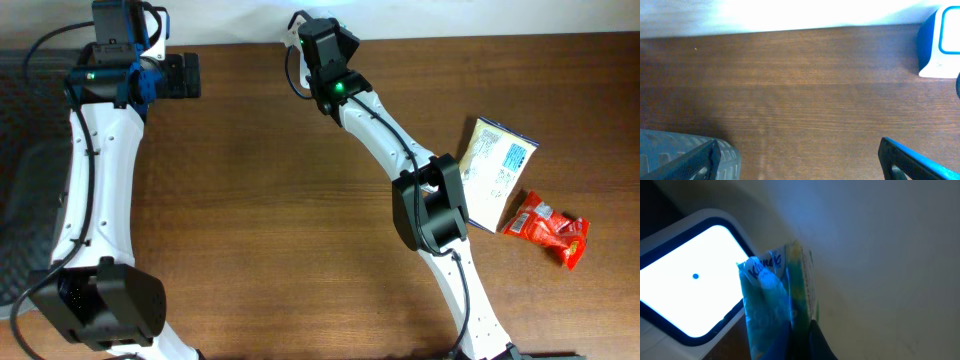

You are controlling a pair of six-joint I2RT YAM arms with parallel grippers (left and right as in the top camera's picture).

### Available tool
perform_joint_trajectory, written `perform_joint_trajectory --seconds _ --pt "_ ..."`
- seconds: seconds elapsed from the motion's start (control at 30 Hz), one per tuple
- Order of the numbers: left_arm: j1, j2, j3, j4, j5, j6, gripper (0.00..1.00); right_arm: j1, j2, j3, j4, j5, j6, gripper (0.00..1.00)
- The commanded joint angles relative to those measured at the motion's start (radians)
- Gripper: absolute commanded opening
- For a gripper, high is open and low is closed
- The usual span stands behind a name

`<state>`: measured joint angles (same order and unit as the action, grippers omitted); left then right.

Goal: Scan the item barcode
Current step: 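Hold the green tissue pack in front of the white scanner, then carry the green pack right and release it beside the bags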

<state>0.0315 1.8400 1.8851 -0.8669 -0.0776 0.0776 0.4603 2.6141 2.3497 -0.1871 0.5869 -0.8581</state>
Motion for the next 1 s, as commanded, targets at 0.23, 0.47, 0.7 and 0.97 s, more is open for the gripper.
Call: perform_joint_trajectory --seconds 0.23,0.47,0.7,0.97 --pt "0.0 -0.02 0.002 0.002 0.01 -0.003 0.99 -0.002 -0.006 0.005 -0.024 -0.059 0.002 0.04" --pt "0.0 -0.02 0.002 0.002 0.01 -0.003 0.99 0.005 -0.061 0.005 -0.036 -0.033 0.222 0.04" --pt "0.0 -0.02 0.002 0.002 0.01 -0.003 0.99 0.005 -0.233 0.005 -0.231 -0.034 0.624 0.04" --pt "0.0 -0.02 0.002 0.002 0.01 -0.003 0.99 -0.011 -0.521 0.005 -0.987 -0.176 1.156 0.04"
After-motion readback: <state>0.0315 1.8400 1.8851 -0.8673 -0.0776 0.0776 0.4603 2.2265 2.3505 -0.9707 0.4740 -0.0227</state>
